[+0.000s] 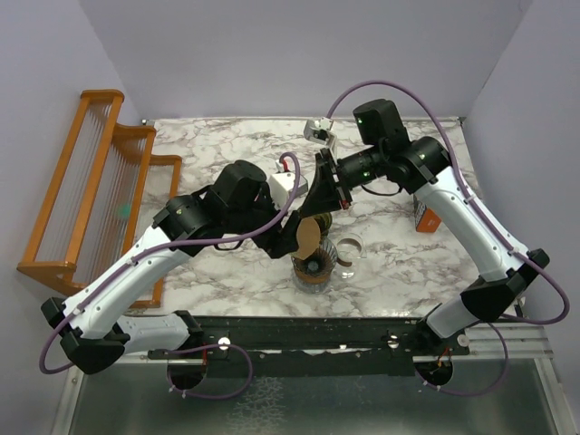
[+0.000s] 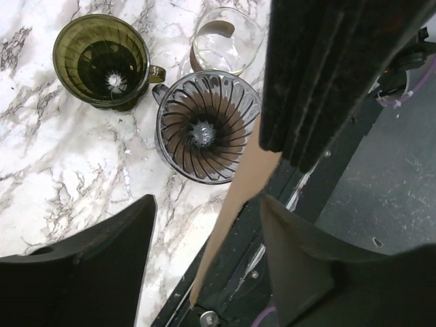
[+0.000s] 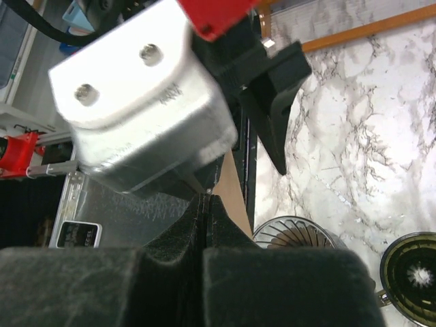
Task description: Place the coffee filter in the dripper
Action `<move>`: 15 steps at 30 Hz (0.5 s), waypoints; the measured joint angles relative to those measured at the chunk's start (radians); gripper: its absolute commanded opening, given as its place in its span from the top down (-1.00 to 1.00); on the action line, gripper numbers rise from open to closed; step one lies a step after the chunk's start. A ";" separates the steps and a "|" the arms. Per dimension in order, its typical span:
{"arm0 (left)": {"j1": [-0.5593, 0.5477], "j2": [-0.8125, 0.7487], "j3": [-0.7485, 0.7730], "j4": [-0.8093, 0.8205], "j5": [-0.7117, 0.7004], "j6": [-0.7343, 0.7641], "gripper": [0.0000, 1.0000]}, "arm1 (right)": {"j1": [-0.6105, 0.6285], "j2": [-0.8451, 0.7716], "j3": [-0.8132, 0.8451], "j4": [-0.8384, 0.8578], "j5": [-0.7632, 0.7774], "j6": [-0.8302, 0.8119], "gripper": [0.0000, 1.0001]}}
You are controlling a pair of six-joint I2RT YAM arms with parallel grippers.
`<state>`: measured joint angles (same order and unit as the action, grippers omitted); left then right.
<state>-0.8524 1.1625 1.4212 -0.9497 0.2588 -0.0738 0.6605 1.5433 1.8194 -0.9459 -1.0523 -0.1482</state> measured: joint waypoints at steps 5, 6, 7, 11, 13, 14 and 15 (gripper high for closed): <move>0.000 0.011 0.000 -0.004 0.022 0.008 0.21 | 0.002 -0.012 -0.003 0.013 -0.008 0.001 0.99; 0.000 0.011 0.000 -0.006 0.025 0.008 0.29 | 0.002 -0.016 -0.004 0.015 -0.008 0.002 0.99; 0.000 0.011 0.000 -0.008 0.027 0.008 0.45 | 0.002 -0.019 -0.005 0.018 -0.008 0.002 0.99; 0.000 0.011 0.000 -0.019 0.038 0.007 1.00 | 0.002 -0.035 -0.010 0.028 -0.008 0.005 0.99; 0.000 0.011 0.000 -0.021 0.045 0.009 1.00 | 0.002 -0.044 -0.016 0.036 -0.008 0.011 0.99; 0.000 0.011 0.000 -0.021 0.049 0.011 1.00 | 0.002 -0.048 -0.023 0.041 -0.008 0.016 0.99; 0.000 0.011 0.000 -0.021 0.053 0.008 1.00 | 0.002 -0.052 -0.031 0.048 -0.008 0.021 0.99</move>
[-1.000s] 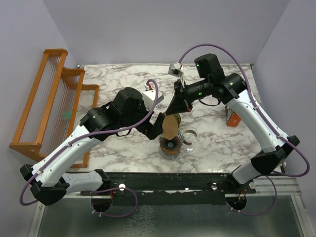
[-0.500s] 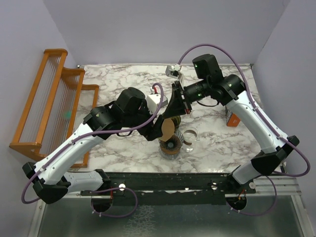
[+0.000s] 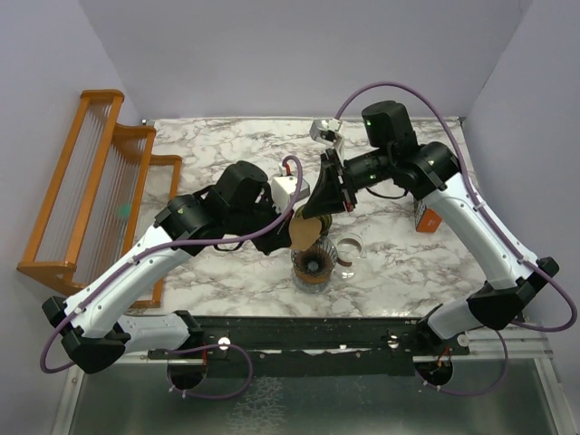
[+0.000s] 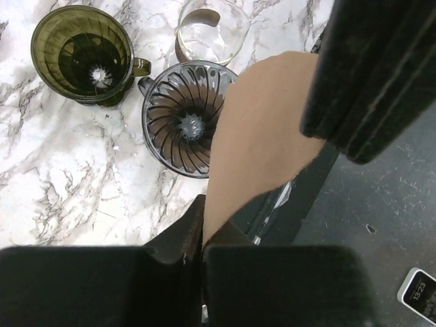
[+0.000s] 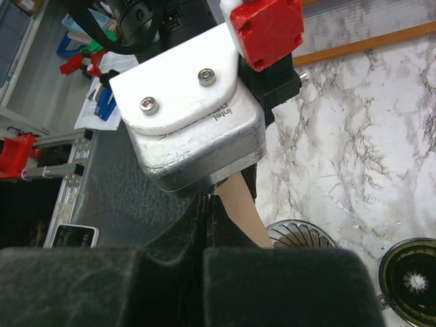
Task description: Place the coffee filter in the dripper
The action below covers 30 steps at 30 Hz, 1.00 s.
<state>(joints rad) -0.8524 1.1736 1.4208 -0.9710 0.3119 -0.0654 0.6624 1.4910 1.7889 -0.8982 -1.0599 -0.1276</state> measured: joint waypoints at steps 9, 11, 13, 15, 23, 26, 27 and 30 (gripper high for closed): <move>0.000 0.000 -0.003 -0.003 0.037 -0.001 1.00 | 0.004 -0.043 -0.093 0.105 0.058 0.080 0.03; 0.000 -0.003 -0.005 0.000 0.041 -0.002 1.00 | 0.004 -0.068 -0.118 0.142 0.095 0.101 -0.16; 0.000 -0.011 -0.015 0.012 0.047 -0.005 1.00 | 0.004 -0.106 -0.149 0.185 0.143 0.129 -0.29; 0.000 -0.024 -0.029 0.027 0.053 -0.007 1.00 | 0.004 -0.152 -0.189 0.230 0.194 0.150 -0.43; 0.000 -0.110 -0.121 0.153 0.101 -0.048 1.00 | 0.004 -0.365 -0.377 0.414 0.393 0.240 -0.58; 0.000 -0.135 -0.161 0.222 0.140 -0.069 1.00 | 0.004 -0.417 -0.418 0.449 0.438 0.269 -0.58; 0.000 -0.140 -0.169 0.238 0.154 -0.074 1.00 | 0.004 -0.429 -0.430 0.459 0.447 0.277 -0.58; 0.000 -0.155 -0.184 0.290 0.200 -0.090 1.00 | 0.004 -0.465 -0.471 0.477 0.465 0.305 -0.58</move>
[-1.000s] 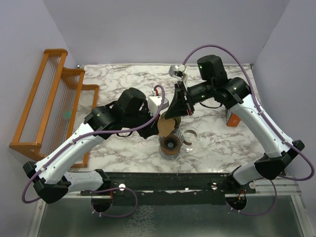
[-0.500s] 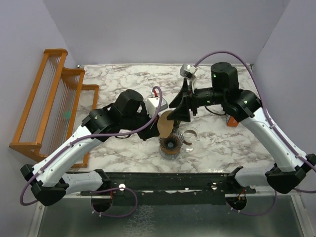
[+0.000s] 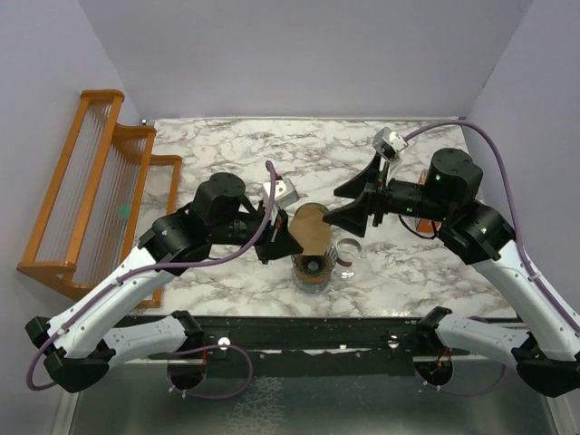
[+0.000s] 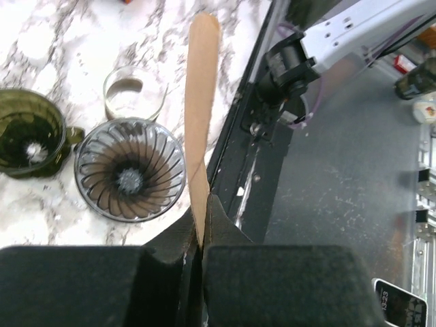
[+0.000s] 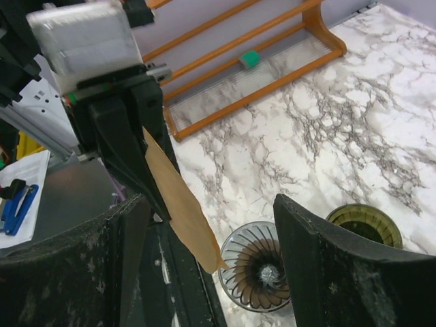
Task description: Place the coffee filter in the dripper
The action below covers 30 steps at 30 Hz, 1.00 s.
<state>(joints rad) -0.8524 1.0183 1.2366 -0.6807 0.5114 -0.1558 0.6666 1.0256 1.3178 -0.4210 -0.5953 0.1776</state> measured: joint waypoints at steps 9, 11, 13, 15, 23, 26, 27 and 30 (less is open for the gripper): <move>0.000 -0.073 -0.002 0.091 0.114 -0.027 1.00 | 0.000 -0.105 -0.103 0.010 -0.003 0.084 -0.57; 0.000 -0.084 -0.002 0.101 0.134 -0.031 1.00 | 0.000 -0.126 -0.109 0.008 -0.003 0.090 -0.57; 0.000 -0.091 -0.002 0.107 0.151 -0.037 1.00 | 0.000 -0.143 -0.109 0.008 -0.003 0.094 -0.57; 0.000 -0.093 -0.002 0.111 0.161 -0.040 1.00 | 0.000 -0.156 -0.109 0.008 -0.006 0.097 -0.57; 0.000 -0.100 -0.004 0.126 0.205 -0.062 1.00 | 0.000 -0.187 -0.144 0.012 -0.090 0.127 -0.53; 0.000 -0.112 -0.010 0.148 0.226 -0.077 1.00 | 0.000 -0.187 -0.157 0.018 -0.122 0.140 -0.52; 0.000 -0.116 -0.013 0.158 0.234 -0.083 1.00 | 0.000 -0.187 -0.161 0.019 -0.132 0.145 -0.51; 0.000 -0.125 -0.022 0.175 0.249 -0.096 1.00 | 0.000 -0.187 -0.166 0.031 -0.156 0.154 -0.51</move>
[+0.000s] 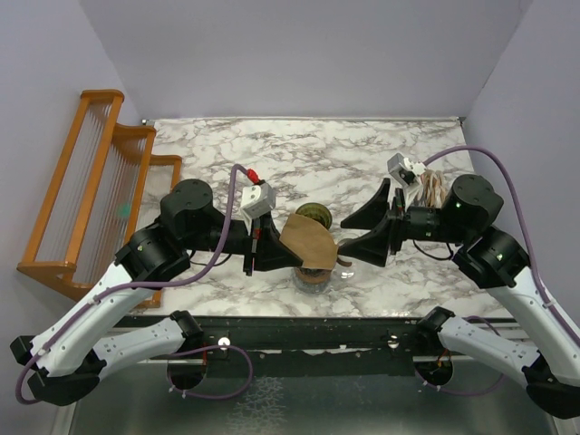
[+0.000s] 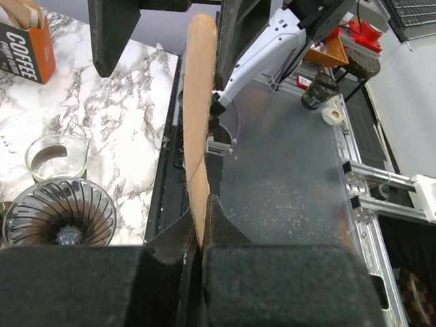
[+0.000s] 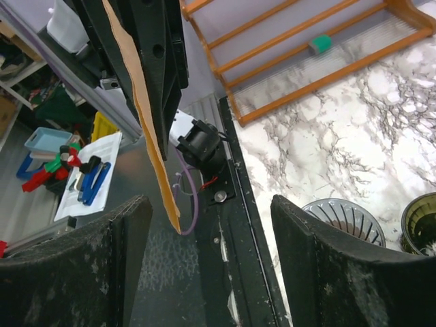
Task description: Place the coffee filter in the dripper
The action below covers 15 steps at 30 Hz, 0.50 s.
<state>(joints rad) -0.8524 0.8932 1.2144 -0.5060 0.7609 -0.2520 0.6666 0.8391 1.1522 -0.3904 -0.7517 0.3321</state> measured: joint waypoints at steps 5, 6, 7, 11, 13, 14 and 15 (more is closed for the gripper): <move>0.000 -0.005 -0.005 0.019 0.027 -0.016 1.00 | 0.000 -0.009 -0.004 0.022 -0.026 0.017 -0.49; 0.000 -0.005 -0.005 0.021 0.032 -0.018 1.00 | 0.000 -0.011 -0.004 0.025 -0.029 0.019 -0.48; 0.000 -0.005 -0.005 0.026 0.037 -0.020 1.00 | 0.000 -0.014 -0.004 0.029 -0.031 0.021 -0.48; 0.000 -0.005 -0.007 0.047 0.057 -0.029 1.00 | 0.000 -0.019 -0.008 0.039 -0.037 0.031 -0.47; 0.000 -0.005 -0.009 0.057 0.065 -0.036 1.00 | 0.000 -0.020 -0.014 0.045 -0.040 0.036 -0.46; 0.000 -0.005 -0.011 0.063 0.069 -0.039 1.00 | 0.000 -0.020 -0.017 0.048 -0.043 0.038 -0.46; 0.000 -0.005 -0.011 0.065 0.071 -0.040 1.00 | 0.000 -0.020 -0.021 0.050 -0.043 0.039 -0.46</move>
<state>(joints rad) -0.8524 0.8883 1.2034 -0.4412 0.8314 -0.2920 0.6666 0.8188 1.1316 -0.3408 -0.7952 0.3714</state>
